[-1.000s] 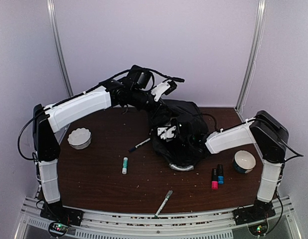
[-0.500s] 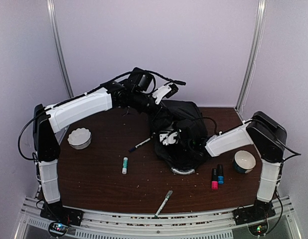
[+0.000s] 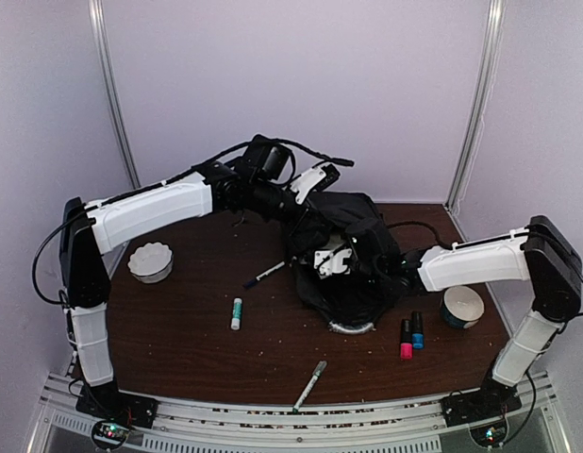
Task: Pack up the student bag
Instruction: Place the pencil case in the largest pocket of the bag, then place the largest pocket of the bag in the student bag.
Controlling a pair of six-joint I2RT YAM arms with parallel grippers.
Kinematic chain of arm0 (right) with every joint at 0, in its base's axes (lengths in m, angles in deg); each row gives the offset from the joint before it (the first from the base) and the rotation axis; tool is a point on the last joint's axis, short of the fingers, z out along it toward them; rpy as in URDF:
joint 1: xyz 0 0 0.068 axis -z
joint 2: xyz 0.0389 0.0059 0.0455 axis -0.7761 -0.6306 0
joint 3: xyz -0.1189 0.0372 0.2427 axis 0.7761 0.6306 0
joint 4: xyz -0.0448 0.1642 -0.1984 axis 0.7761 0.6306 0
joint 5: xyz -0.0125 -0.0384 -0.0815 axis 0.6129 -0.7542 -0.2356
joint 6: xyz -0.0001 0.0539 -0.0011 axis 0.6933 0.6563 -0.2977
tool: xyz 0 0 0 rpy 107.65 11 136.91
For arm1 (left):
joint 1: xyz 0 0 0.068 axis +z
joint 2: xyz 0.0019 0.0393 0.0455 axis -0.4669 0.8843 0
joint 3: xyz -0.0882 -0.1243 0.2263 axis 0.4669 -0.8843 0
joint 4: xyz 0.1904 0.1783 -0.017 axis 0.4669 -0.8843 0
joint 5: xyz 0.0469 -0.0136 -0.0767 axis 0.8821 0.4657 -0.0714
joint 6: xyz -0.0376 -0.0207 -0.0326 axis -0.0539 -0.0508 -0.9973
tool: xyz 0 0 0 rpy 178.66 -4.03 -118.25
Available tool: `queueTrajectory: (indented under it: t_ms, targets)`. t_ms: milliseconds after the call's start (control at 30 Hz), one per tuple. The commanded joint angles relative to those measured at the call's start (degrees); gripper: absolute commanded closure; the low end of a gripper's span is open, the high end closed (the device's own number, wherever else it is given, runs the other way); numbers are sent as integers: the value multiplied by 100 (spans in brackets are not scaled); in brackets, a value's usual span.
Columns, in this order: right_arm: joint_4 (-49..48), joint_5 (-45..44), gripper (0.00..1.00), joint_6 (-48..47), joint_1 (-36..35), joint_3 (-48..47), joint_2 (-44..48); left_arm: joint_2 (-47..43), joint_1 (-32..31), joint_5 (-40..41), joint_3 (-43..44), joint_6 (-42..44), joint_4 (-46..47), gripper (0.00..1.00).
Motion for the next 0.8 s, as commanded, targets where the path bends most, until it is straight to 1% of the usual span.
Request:
queueTrajectory:
  t_ms: [0,133,167,333,367,500,667,767]
  targets:
    - [697,104,25,755,-108,138,554,-387,51,-278,-57,-115,808,100]
    - [1808,631,25,1310,-177,27,884,-298,110,-342,-219,-179,870,100]
    - [2083,806,25,1631,-179,3,968,-272,122,-359,-270,-197,885,100]
    - [3342,1991,24,2336,-179,109,1531,-134,164,-504,-505,-307,946,100]
    - [3551,2316,24,2406,-182,168,1700,-92,167,-533,-507,-298,892,100]
    - [4591,3168,25,2416,-169,266,2127,87,168,-608,-586,-197,705,100]
    - [5496,3870,26,2405,-105,112,2492,306,168,-429,-906,65,531,100]
    - [5832,4261,28,2424,-26,-37,2598,484,166,-347,-1082,140,534,100]
